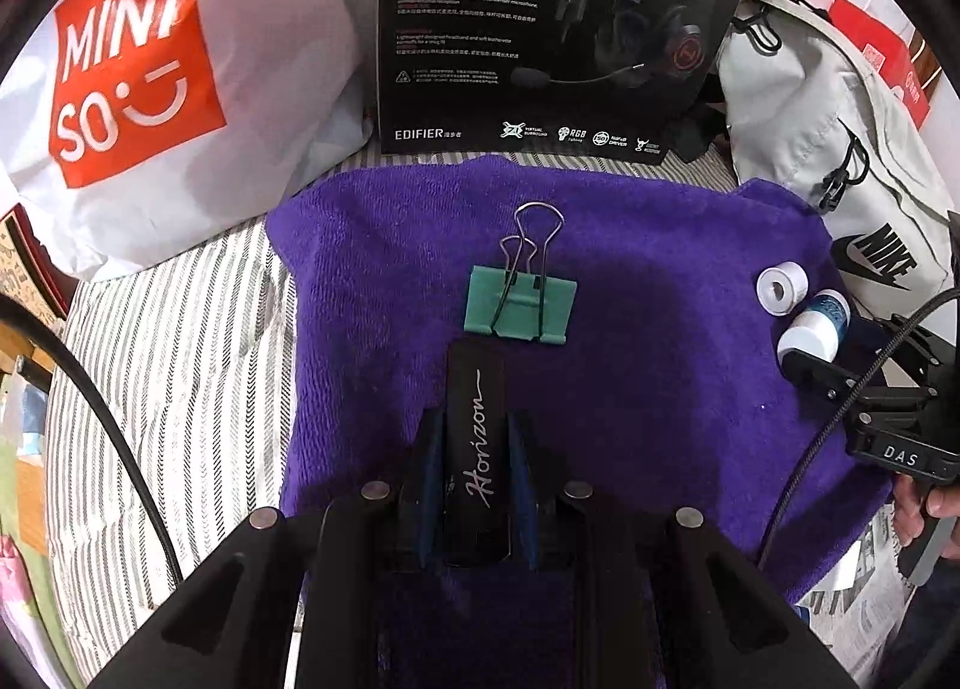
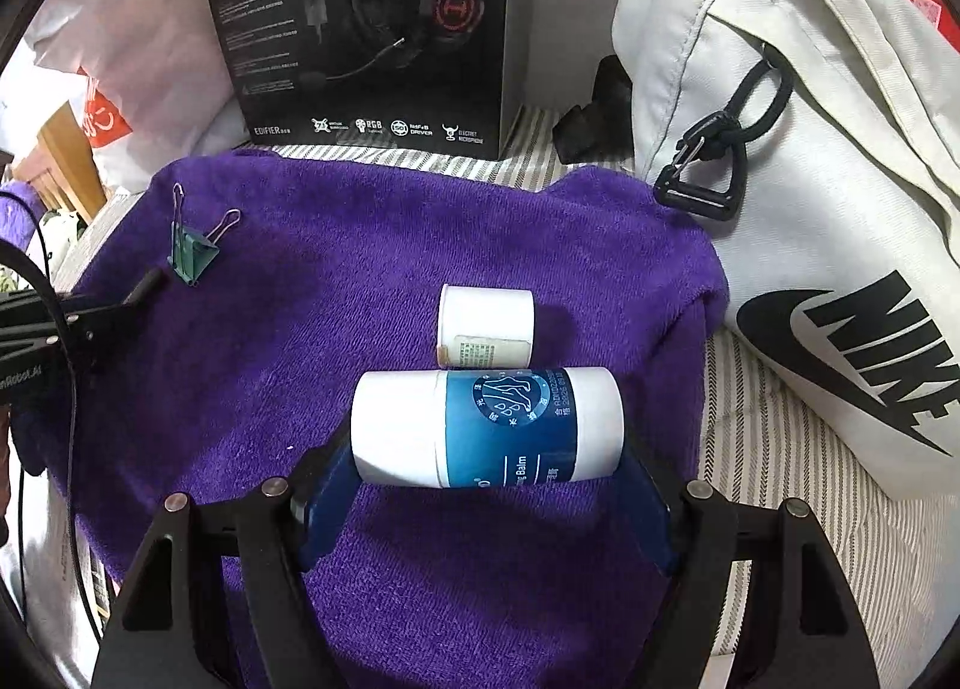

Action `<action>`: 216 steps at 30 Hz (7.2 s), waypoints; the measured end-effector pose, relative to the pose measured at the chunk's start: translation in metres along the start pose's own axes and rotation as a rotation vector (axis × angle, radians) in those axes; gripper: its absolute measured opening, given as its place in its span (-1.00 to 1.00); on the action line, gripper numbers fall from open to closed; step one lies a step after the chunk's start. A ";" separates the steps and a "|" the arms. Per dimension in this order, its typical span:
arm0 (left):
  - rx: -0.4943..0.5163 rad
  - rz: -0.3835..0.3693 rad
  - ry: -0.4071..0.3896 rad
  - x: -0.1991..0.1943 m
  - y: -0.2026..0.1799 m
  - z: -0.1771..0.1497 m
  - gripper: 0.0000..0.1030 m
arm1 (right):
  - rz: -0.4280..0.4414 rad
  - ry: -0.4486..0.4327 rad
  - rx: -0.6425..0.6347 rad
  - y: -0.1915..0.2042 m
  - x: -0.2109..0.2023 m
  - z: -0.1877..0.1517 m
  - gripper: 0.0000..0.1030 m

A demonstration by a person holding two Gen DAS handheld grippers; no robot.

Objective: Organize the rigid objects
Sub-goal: 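Carry the case with the left gripper while the right carries the bottle onto the towel, then open both grippers to release the case and bottle on the towel, then grasp the black-and-gold Grand Reserve box with the left gripper, then hold the Grand Reserve box in the left gripper while the right grasps the white charger, then carry the box with the left gripper while the right carries the charger onto the towel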

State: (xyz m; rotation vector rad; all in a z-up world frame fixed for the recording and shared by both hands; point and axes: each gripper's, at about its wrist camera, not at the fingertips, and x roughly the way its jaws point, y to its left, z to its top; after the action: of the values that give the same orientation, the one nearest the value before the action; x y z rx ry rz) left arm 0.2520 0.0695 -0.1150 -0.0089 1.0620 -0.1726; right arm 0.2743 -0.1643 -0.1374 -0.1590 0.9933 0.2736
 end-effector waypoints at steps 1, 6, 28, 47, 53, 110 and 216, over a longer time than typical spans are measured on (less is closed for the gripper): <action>0.001 0.002 0.001 0.000 0.000 0.000 -0.60 | 0.000 0.001 -0.002 0.000 0.000 0.000 0.47; 0.015 0.018 -0.002 0.001 -0.004 0.000 -0.59 | 0.005 0.012 -0.021 0.004 0.001 0.001 0.47; 0.084 0.039 -0.067 -0.077 -0.044 -0.057 -0.07 | 0.015 -0.087 0.051 -0.003 -0.099 -0.048 0.57; 0.057 0.002 0.013 -0.048 -0.082 -0.125 -0.04 | 0.009 -0.118 0.154 -0.004 -0.164 -0.140 0.57; 0.085 0.086 0.019 -0.056 -0.076 -0.136 0.01 | 0.008 -0.118 0.167 -0.009 -0.168 -0.149 0.57; 0.093 0.026 -0.062 -0.061 -0.063 -0.147 -0.56 | 0.046 0.013 0.081 0.022 -0.085 -0.123 -0.19; 0.055 -0.039 0.011 -0.007 -0.039 -0.018 -0.56 | 0.032 0.007 -0.003 -0.003 -0.028 -0.038 -0.49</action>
State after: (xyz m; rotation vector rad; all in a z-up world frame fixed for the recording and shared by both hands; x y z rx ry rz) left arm 0.2279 0.0335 -0.1135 0.0211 1.0686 -0.2379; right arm 0.2298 -0.1813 -0.1341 -0.1469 1.0032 0.3034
